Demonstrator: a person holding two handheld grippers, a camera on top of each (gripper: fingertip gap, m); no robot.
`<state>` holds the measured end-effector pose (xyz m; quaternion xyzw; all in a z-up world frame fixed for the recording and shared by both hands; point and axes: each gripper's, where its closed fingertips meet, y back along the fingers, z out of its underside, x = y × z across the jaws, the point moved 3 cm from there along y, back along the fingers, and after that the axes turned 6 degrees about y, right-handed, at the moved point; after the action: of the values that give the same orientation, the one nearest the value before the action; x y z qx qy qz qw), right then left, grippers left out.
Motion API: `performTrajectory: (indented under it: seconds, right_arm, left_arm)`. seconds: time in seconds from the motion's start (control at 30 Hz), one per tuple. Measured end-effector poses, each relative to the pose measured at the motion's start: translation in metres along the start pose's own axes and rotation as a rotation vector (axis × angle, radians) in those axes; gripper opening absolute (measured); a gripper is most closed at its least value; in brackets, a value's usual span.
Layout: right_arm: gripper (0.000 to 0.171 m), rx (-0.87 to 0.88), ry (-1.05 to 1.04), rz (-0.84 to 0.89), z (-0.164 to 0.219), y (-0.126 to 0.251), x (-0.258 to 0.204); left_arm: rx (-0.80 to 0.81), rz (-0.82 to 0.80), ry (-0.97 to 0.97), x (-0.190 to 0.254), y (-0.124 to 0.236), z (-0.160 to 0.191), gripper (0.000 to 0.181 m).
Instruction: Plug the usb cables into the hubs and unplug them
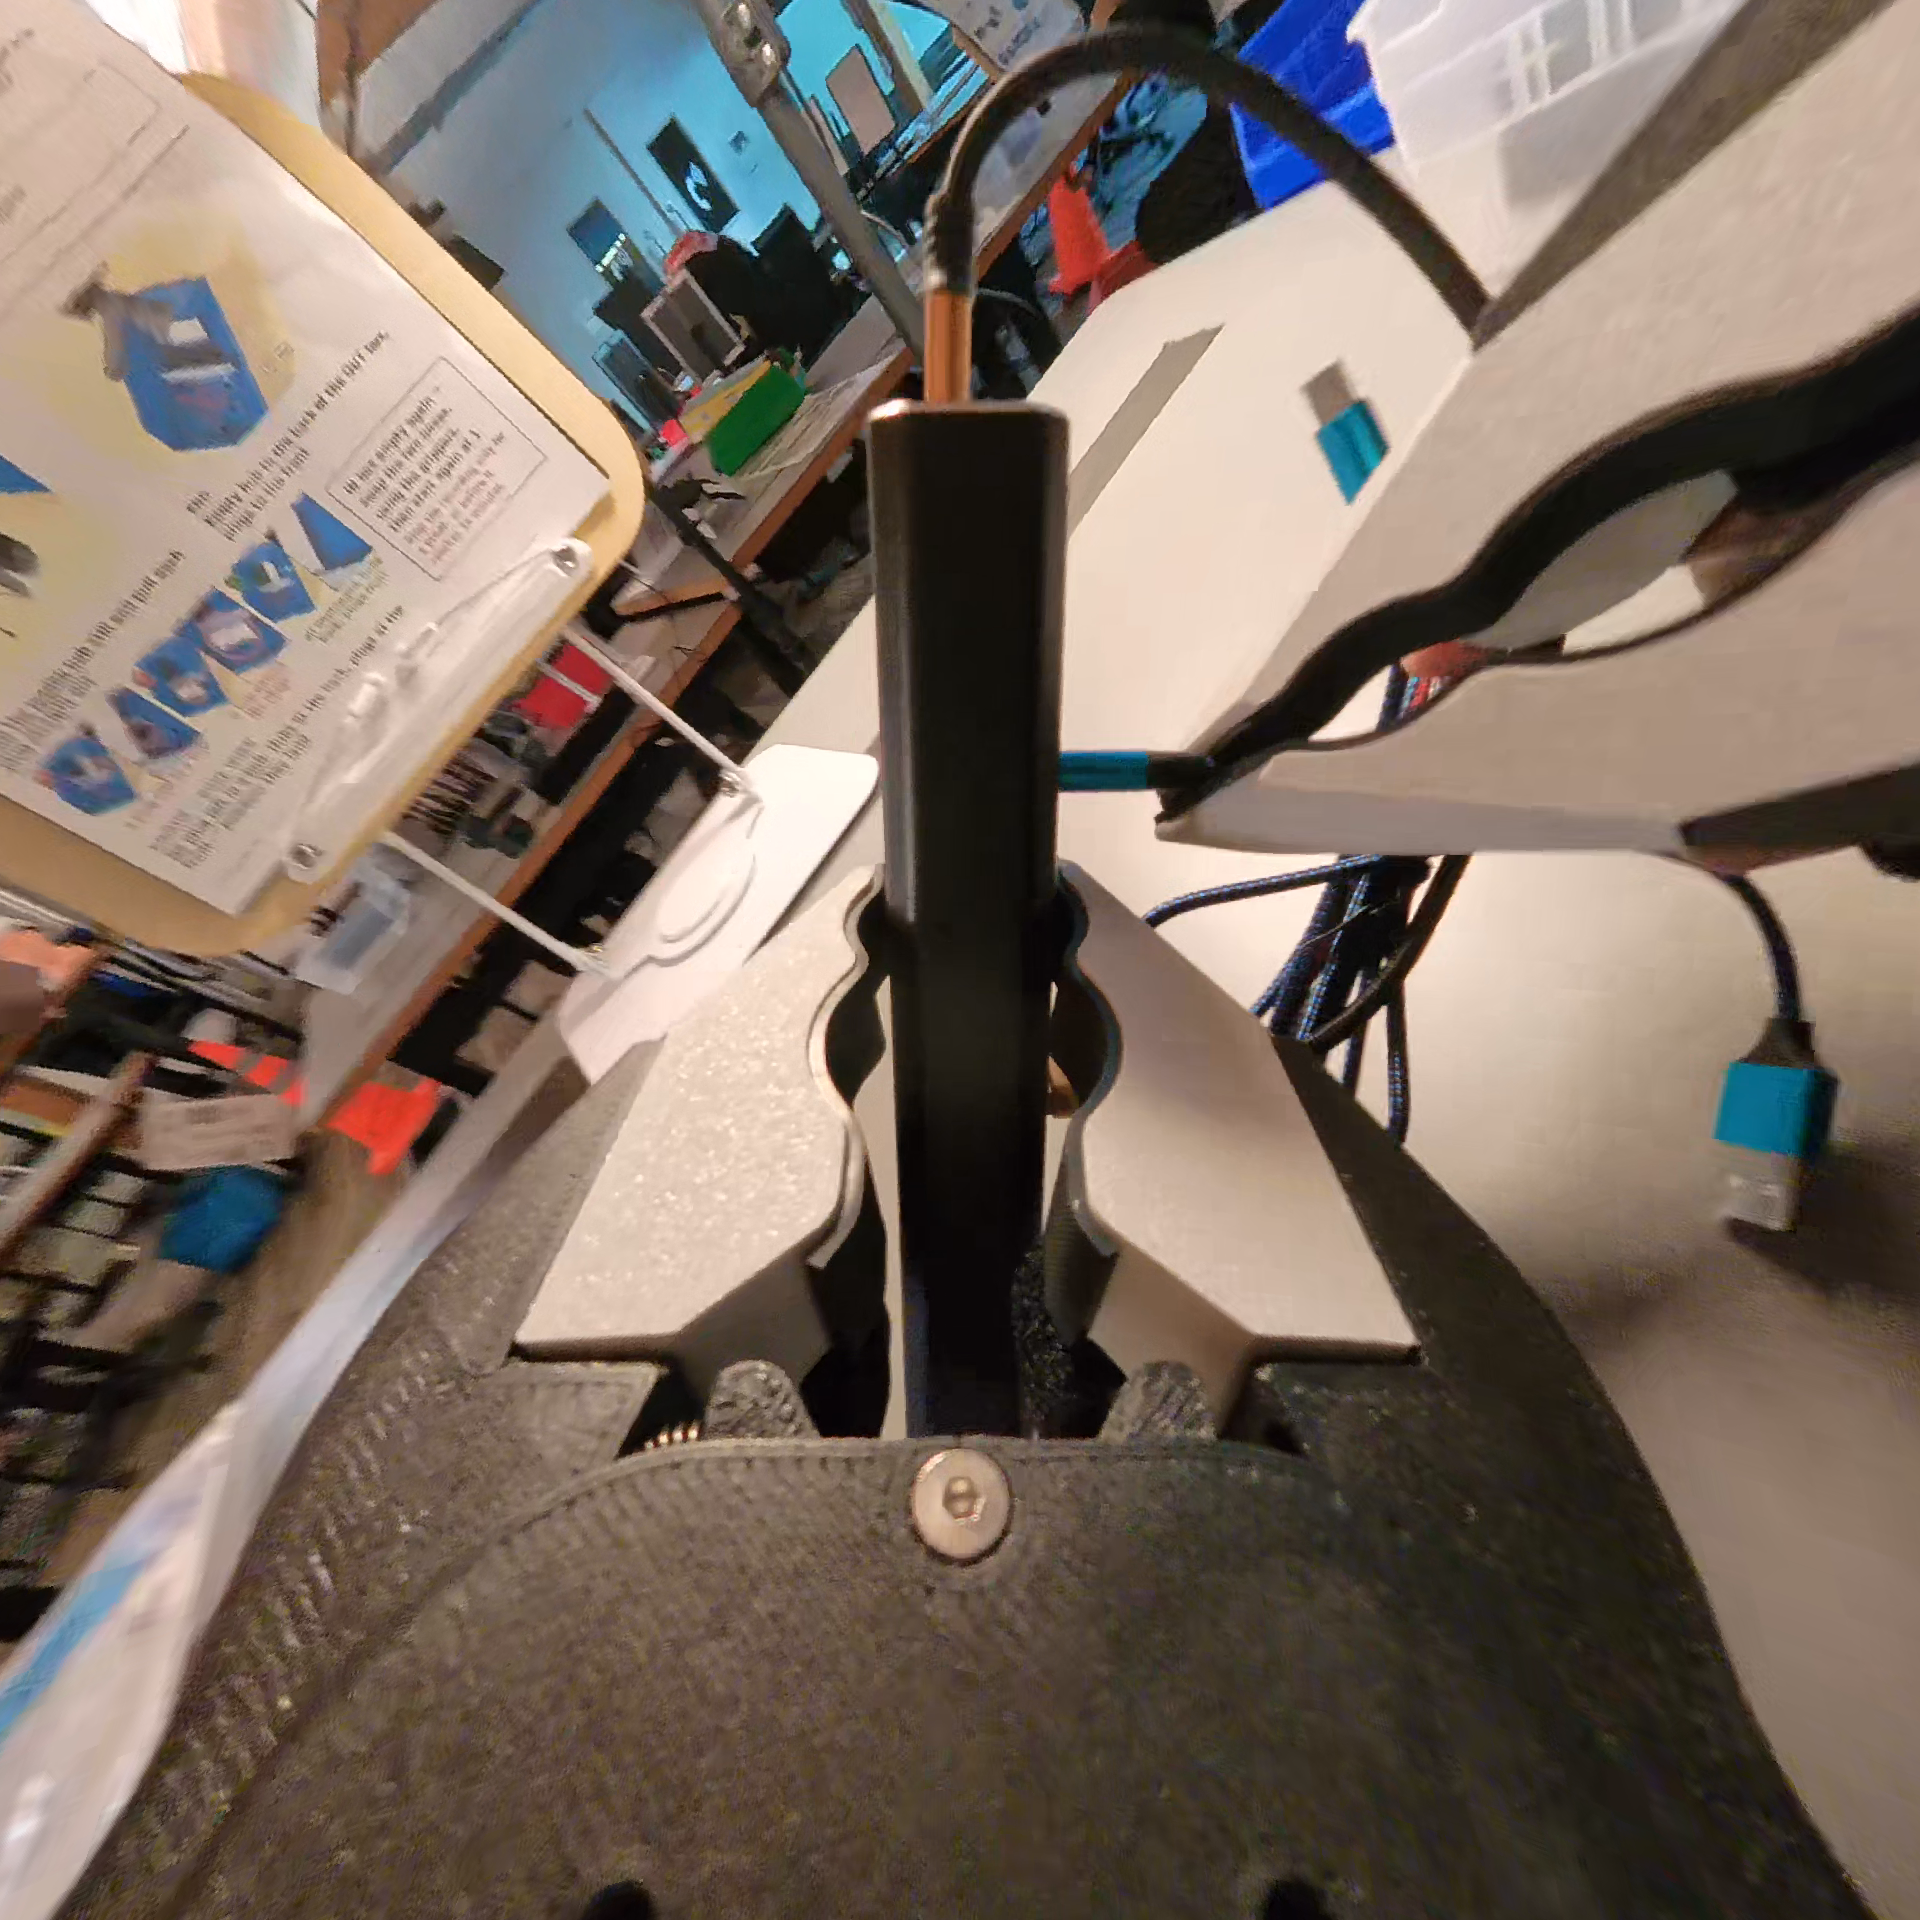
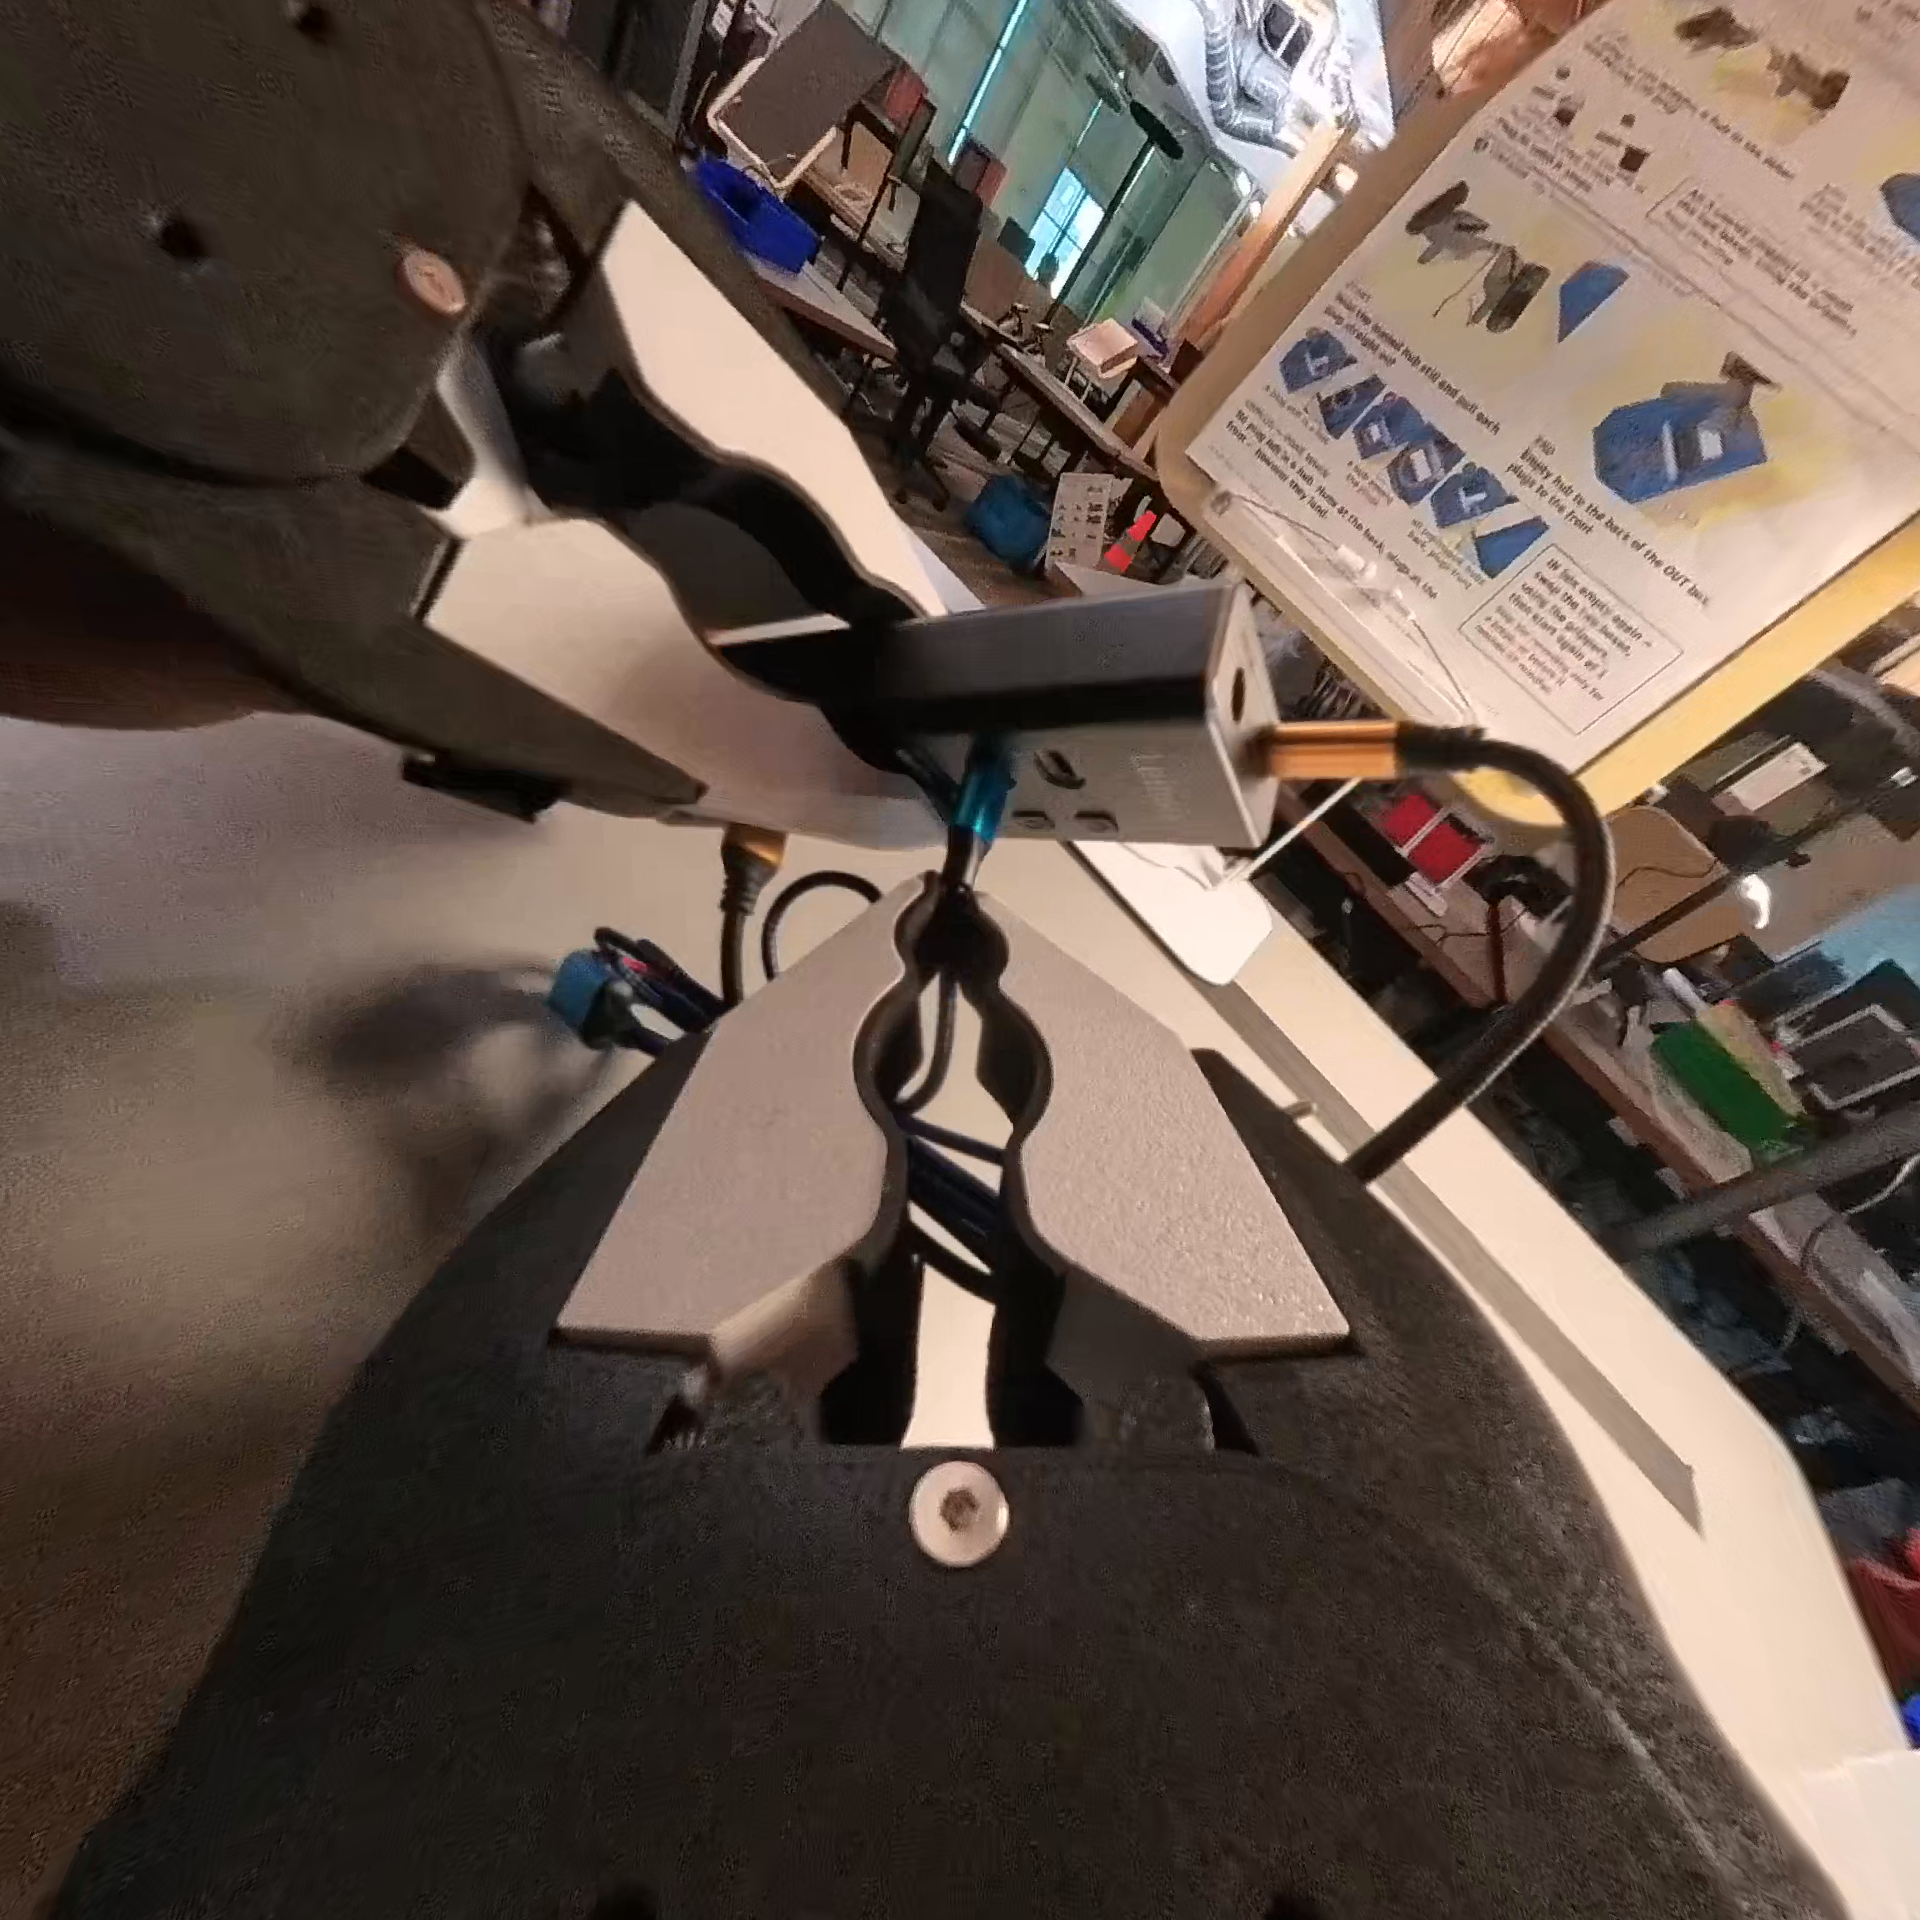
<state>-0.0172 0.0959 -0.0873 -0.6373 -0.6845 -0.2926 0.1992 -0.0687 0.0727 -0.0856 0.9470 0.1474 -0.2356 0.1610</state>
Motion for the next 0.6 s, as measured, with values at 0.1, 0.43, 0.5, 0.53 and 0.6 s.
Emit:
performTrajectory:
  seconds: [0.1, 0.43, 0.5, 0.53, 0.6]
  right_arm:
    - [0.001, -0.026, 0.061, 0.017, 0.003, -0.0013, 0.0039]
    - [0.001, -0.044, 0.151, 0.073, -0.0007, -0.0009, 0.0014]
    - [0.001, -0.052, 0.101, 0.034, 0.0036, -0.0025, 0.0049]
    - [0.001, -0.056, 0.082, 0.039, 0.0032, -0.0023, 0.0052]
    - [0.001, -0.061, 0.142, 0.087, -0.0003, -0.0013, 0.0013]
  left_arm:
    - [-0.01, 0.001, 0.046, 0.0007, -0.0008, 0.0008, 0.03]
    - [-0.008, 0.043, 0.114, -0.0011, -0.003, 0.0028, 0.031]
    - [-0.023, 0.036, 0.109, 0.0002, -0.003, 0.0041, 0.031]
    - [-0.021, 0.036, 0.115, -0.0006, -0.0037, 0.0027, 0.031]
    - [-0.01, 0.043, 0.121, -0.0016, -0.0041, 0.0019, 0.03]
